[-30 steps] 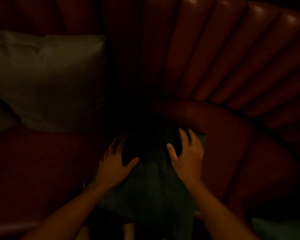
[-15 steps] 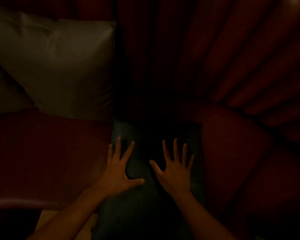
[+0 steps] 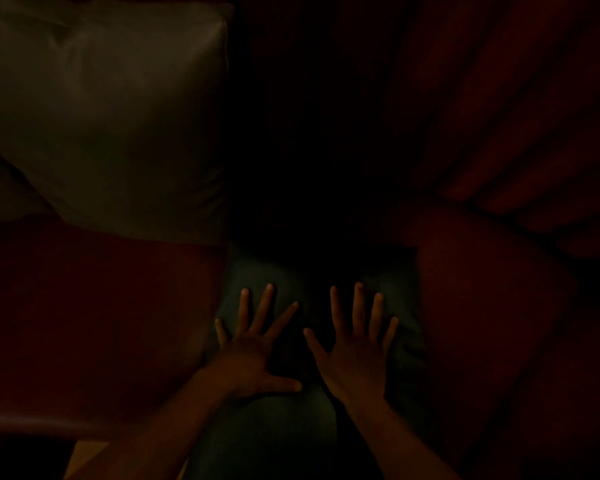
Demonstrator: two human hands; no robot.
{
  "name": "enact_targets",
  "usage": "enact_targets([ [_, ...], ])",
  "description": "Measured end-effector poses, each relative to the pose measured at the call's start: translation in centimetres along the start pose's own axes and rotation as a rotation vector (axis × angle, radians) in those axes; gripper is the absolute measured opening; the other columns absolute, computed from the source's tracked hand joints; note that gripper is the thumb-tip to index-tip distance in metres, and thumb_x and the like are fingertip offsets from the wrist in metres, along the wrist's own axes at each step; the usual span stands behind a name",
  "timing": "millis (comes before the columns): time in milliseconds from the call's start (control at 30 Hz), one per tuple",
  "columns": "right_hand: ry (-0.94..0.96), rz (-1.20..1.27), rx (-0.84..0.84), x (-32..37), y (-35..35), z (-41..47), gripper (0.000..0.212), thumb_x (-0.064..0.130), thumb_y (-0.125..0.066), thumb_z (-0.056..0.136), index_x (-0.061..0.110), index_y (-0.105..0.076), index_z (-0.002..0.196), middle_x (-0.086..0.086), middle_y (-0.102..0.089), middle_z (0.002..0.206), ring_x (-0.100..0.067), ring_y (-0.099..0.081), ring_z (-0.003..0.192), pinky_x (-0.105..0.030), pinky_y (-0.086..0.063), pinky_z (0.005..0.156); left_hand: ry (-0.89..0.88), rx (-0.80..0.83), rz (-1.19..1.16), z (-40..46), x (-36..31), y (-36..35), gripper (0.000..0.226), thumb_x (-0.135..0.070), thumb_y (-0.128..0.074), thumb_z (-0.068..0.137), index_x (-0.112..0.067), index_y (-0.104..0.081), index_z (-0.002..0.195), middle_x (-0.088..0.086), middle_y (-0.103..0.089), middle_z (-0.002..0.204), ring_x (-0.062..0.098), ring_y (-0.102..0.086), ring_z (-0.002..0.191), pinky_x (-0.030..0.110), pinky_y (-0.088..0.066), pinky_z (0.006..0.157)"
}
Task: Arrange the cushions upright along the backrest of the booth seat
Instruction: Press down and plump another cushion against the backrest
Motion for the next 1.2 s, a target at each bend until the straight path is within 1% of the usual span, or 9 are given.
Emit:
enact_targets([
  [200, 0.0, -0.005, 0.026, -0.1, -1.7, 0.7, 0.085, 0.081, -0.026, 0.092, 0.034, -0.017, 0.163, -0.007, -0.001, 0.172, -0.04, 0.001, 0.157, -0.07, -0.012, 0.119, 0.067, 0.09, 0.012, 1.4, 0.6, -0.9, 0.126, -0.082, -0.066, 0.061, -0.063, 0.029, 0.14, -0.016, 0.058, 0.143, 0.03, 0.057, 0.129, 0.082, 0.009, 0.105],
  [567, 0.029, 0.021, -0.001, -0.2, -3.1, 1.5, 0.083, 0.078, -0.036, 0.092, 0.033, -0.024, 0.161, -0.01, -0.012, 0.171, -0.043, -0.007, 0.156, -0.072, -0.014, 0.117, 0.133, 0.124, 0.046, 3.3, 1.3, -2.1, 0.126, -0.078, -0.068, 0.062, -0.065, 0.034, 0.135, -0.015, 0.061, 0.139, 0.031, 0.059, 0.127, 0.082, 0.009, 0.105],
  [733, 0.032, 0.02, -0.002, -0.2, -3.4, 1.6, 0.082, 0.077, -0.033, 0.094, 0.031, -0.025, 0.161, -0.01, -0.012, 0.171, -0.043, -0.008, 0.156, -0.072, -0.014, 0.117, 0.1, 0.095, 0.018, 3.5, 1.1, -2.0, 0.125, -0.078, -0.068, 0.063, -0.064, 0.033, 0.137, -0.016, 0.061, 0.139, 0.031, 0.059, 0.126, 0.082, 0.01, 0.104],
  [867, 0.024, 0.028, -0.004, -0.2, -3.3, 1.5, 0.083, 0.077, -0.032, 0.093, 0.032, -0.021, 0.162, -0.01, -0.008, 0.171, -0.041, -0.005, 0.156, -0.071, -0.013, 0.118, 0.034, -0.014, -0.032, 2.9, 1.1, -1.5, 0.121, -0.081, -0.066, 0.064, -0.064, 0.026, 0.141, -0.018, 0.054, 0.146, 0.027, 0.056, 0.131, 0.08, 0.01, 0.107],
  [967, 0.015, 0.043, -0.013, -0.3, -3.1, 1.0, 0.085, 0.079, -0.03, 0.092, 0.034, -0.014, 0.163, -0.007, -0.001, 0.172, -0.039, 0.0, 0.157, -0.07, -0.011, 0.119, 0.001, -0.294, -0.145, 1.2, 1.8, -0.8, 0.105, -0.086, -0.053, 0.072, -0.057, 0.009, 0.152, -0.013, 0.035, 0.161, 0.023, 0.034, 0.148, 0.071, -0.003, 0.116],
  [1033, 0.009, 0.057, -0.007, -0.5, -2.9, 0.6, 0.086, 0.08, -0.023, 0.091, 0.036, -0.009, 0.163, -0.005, 0.003, 0.172, -0.038, 0.004, 0.157, -0.069, -0.009, 0.12, 0.138, -0.596, -0.306, -1.1, 3.7, -0.1, 0.099, -0.084, -0.05, 0.076, -0.045, -0.01, 0.158, -0.003, 0.004, 0.169, 0.027, -0.005, 0.155, 0.059, -0.024, 0.118],
  [1067, 0.004, 0.058, 0.003, -0.7, -2.8, 0.4, 0.086, 0.081, -0.02, 0.091, 0.036, -0.005, 0.163, -0.004, 0.006, 0.172, -0.036, 0.006, 0.157, -0.068, -0.006, 0.121, 0.275, -0.695, -0.405, -2.3, 5.4, -0.5, 0.099, -0.084, -0.052, 0.075, -0.04, -0.018, 0.157, 0.001, -0.014, 0.167, 0.028, -0.023, 0.15, 0.055, -0.032, 0.116],
  [1133, -0.005, 0.062, 0.038, -1.0, -2.3, -0.1, 0.085, 0.082, -0.011, 0.091, 0.039, 0.004, 0.162, -0.001, 0.014, 0.171, -0.033, 0.014, 0.157, -0.064, 0.001, 0.122, 0.558, -0.648, -0.707, -3.7, 8.3, -2.9, 0.103, -0.085, -0.061, 0.07, -0.034, -0.029, 0.153, 0.004, -0.039, 0.156, 0.029, -0.043, 0.139, 0.051, -0.039, 0.113],
  [1200, -0.006, 0.077, 0.09, -1.1, -2.0, -0.3, 0.082, 0.083, -0.002, 0.089, 0.042, 0.015, 0.159, 0.003, 0.027, 0.168, -0.029, 0.026, 0.154, -0.061, 0.008, 0.122, 0.655, -0.409, -1.101, -3.8, 9.0, -5.7, 0.106, -0.087, -0.07, 0.059, -0.035, -0.041, 0.146, 0.003, -0.053, 0.145, 0.027, -0.054, 0.129, 0.049, -0.042, 0.11],
])
Point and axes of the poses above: each hand's wrist, its own z-axis towards the middle knuckle, its own y-axis out of the back of the hand, x = y × z, the point moved 7 cm from there along z, towards the middle knuckle
